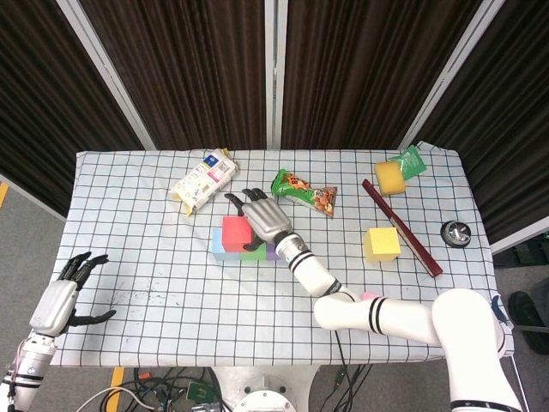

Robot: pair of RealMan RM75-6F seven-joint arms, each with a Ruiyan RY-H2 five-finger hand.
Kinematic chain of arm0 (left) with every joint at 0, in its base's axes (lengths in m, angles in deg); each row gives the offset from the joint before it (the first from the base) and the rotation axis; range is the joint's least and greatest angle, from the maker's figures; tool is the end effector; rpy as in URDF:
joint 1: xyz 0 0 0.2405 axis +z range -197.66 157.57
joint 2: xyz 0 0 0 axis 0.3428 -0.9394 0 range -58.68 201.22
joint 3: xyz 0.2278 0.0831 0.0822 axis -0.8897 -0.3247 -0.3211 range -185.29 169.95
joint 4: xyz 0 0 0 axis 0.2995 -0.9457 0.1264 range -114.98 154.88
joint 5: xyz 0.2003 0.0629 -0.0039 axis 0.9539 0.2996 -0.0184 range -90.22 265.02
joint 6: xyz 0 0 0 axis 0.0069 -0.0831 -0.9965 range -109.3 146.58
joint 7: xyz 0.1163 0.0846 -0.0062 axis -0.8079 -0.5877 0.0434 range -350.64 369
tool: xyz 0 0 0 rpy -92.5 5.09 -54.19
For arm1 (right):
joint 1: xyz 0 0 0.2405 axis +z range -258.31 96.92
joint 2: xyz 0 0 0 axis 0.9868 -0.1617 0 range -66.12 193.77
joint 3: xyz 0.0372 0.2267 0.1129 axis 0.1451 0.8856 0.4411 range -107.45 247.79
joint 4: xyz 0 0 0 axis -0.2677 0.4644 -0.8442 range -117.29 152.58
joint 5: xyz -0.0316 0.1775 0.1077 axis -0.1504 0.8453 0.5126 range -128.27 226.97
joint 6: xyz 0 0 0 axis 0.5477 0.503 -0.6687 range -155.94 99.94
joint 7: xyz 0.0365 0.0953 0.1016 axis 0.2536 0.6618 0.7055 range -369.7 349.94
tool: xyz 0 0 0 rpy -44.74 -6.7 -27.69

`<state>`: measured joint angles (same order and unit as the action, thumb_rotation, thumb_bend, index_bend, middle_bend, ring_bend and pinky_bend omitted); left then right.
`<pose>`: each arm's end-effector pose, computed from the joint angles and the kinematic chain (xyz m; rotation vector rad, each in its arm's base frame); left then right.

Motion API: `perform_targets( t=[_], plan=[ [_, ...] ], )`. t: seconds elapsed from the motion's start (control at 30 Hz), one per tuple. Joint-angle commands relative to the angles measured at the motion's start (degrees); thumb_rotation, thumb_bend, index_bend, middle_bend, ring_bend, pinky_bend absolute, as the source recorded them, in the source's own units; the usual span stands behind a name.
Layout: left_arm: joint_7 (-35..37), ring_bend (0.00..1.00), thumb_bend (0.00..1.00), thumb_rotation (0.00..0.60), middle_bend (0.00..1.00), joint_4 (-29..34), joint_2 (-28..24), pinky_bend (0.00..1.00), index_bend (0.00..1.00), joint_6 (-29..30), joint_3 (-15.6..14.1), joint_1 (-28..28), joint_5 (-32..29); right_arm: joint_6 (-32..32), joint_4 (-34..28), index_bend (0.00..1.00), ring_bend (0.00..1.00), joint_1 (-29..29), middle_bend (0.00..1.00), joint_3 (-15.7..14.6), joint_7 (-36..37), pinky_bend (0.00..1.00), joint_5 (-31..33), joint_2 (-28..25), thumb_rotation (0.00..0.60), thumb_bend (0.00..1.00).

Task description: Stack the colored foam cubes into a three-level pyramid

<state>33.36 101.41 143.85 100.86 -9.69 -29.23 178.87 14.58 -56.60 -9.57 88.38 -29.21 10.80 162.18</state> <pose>-0.3172 0.1874 0.1046 -1.4381 -1.2378 -1.1769 0.0174 -0.4015 -0.0675 2.0003 -1.1310 1.0478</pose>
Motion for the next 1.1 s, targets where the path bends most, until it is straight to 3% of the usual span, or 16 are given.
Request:
perform_targets(
  t=[0.03, 1.1],
  plan=[
    [0.0, 0.03, 0.00, 0.600, 0.16, 0.0, 0.0, 0.01, 0.11, 0.0, 0.0, 0.0, 0.0, 0.0, 0.0, 0.00, 0.01, 0.0, 0.40, 0.1, 0.1, 0.00, 0.1, 0.0, 0.600, 0.14],
    [0.4, 0.03, 0.00, 0.600, 0.16, -0.2, 0.1, 0.01, 0.11, -0.1, -0.3, -0.2, 0.5, -0.6, 0.8, 0.00, 0.01, 0.3, 0.37, 0.0, 0.5, 0.00, 0.8, 0.6, 0.600, 0.15]
  ],
)
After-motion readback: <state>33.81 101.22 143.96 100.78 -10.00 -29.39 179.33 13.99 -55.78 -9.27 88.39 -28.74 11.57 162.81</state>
